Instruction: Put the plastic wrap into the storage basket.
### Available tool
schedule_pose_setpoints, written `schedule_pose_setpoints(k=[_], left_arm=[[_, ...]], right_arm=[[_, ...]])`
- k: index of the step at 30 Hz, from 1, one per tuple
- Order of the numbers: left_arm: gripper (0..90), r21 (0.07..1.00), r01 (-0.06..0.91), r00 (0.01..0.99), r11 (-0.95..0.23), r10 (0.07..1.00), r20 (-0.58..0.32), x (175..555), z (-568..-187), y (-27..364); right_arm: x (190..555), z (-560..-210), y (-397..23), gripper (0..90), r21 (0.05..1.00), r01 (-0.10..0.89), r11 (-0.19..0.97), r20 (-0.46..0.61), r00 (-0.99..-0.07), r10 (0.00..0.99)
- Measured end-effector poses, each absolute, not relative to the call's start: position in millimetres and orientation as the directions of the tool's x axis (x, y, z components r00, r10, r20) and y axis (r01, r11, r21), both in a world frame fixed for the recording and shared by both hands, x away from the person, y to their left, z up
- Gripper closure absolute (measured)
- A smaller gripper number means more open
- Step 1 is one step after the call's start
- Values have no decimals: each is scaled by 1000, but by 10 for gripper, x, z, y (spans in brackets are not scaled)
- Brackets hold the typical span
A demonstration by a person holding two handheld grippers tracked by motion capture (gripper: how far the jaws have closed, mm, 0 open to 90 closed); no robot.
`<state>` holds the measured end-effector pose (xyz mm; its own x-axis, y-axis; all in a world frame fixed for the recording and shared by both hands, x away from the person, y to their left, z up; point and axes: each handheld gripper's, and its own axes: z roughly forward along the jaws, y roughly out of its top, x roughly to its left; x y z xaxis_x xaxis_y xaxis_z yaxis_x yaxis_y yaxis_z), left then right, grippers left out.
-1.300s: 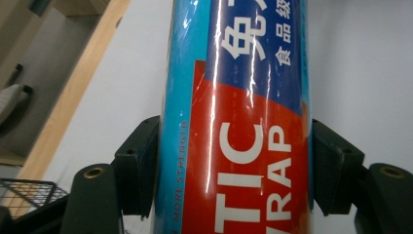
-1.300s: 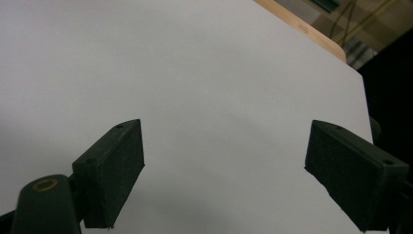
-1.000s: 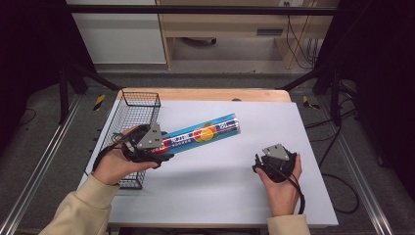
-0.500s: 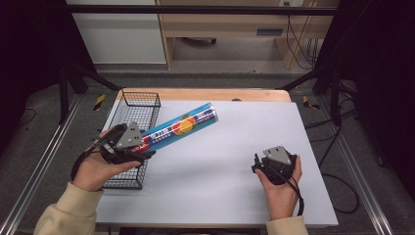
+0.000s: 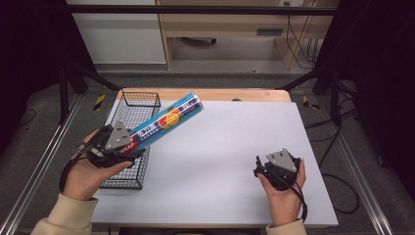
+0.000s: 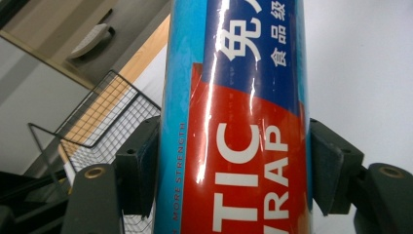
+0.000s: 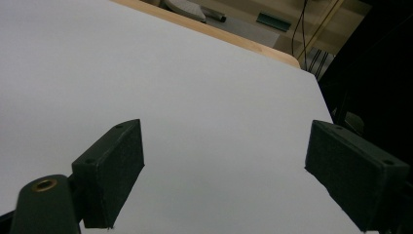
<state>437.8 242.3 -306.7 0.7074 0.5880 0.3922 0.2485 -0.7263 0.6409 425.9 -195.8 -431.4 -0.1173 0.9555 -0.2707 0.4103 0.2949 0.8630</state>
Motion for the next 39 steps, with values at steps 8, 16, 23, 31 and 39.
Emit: schedule_pose_setpoints(k=[8,16,23,31,39], left_arm=[[317,636,244,698,-732,588,408,4332,-3010,2438],[318,629,283,674,-725,616,408,4275,-3031,2505],[318,640,302,656,-707,641,399,4227,-3020,2579],[318,637,350,610,-687,683,401,4183,-2946,2609],[319,648,392,580,-653,722,377,4178,-2936,2651]], right_arm=[[4277,-4333,-1952,145,860,421,290,-266,-116,957],[4263,-4332,-1976,145,862,420,282,-261,-110,959],[4258,-4334,-1967,145,862,421,284,-260,-113,959],[4260,-4344,-1969,146,859,428,281,-257,-114,960],[4250,-4341,-1966,156,862,426,275,-249,-117,961]])
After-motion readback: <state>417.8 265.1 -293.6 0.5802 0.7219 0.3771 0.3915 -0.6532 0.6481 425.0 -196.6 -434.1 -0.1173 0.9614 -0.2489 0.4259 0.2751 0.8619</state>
